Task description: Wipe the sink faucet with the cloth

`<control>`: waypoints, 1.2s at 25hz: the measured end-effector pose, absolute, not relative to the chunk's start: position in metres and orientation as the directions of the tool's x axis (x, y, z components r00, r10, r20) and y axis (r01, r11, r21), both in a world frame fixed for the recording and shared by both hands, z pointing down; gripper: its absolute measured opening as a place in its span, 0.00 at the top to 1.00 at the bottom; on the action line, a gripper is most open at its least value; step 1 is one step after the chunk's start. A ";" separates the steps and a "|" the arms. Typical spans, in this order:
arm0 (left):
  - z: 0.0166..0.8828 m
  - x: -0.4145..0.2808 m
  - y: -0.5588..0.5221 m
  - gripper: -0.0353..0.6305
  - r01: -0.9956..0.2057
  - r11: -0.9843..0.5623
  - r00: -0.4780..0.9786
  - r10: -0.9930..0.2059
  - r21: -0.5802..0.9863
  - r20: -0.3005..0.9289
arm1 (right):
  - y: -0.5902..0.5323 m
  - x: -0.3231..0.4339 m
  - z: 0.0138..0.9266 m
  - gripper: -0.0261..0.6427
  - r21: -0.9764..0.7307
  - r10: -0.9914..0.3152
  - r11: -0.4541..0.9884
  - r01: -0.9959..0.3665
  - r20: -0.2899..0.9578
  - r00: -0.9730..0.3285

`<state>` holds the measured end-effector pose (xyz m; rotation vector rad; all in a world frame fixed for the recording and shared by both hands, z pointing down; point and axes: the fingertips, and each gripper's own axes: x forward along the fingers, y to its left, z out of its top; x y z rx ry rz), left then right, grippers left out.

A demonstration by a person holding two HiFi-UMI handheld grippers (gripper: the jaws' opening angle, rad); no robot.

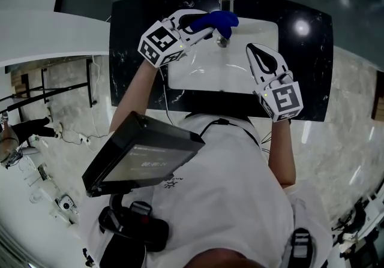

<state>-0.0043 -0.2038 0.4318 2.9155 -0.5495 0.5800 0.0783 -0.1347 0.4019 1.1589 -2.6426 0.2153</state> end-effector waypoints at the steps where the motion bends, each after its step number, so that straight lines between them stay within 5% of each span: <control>1: 0.435 0.001 -0.203 0.76 -0.355 -0.934 0.861 -0.311 0.038 0.403 | -0.135 0.079 0.402 0.96 -0.034 -0.704 0.671 -0.741 0.283 -0.651; 12: 0.472 0.029 -0.257 0.76 -0.372 -0.927 0.796 -0.295 0.042 0.529 | -0.135 0.099 0.403 0.96 -0.034 -0.738 0.626 -0.779 0.297 -0.606; 30: 0.472 -0.067 -0.274 0.76 -0.648 -0.760 0.669 -0.540 0.045 0.511 | -0.139 0.081 0.406 0.96 -0.045 -0.696 0.677 -0.735 0.285 -0.659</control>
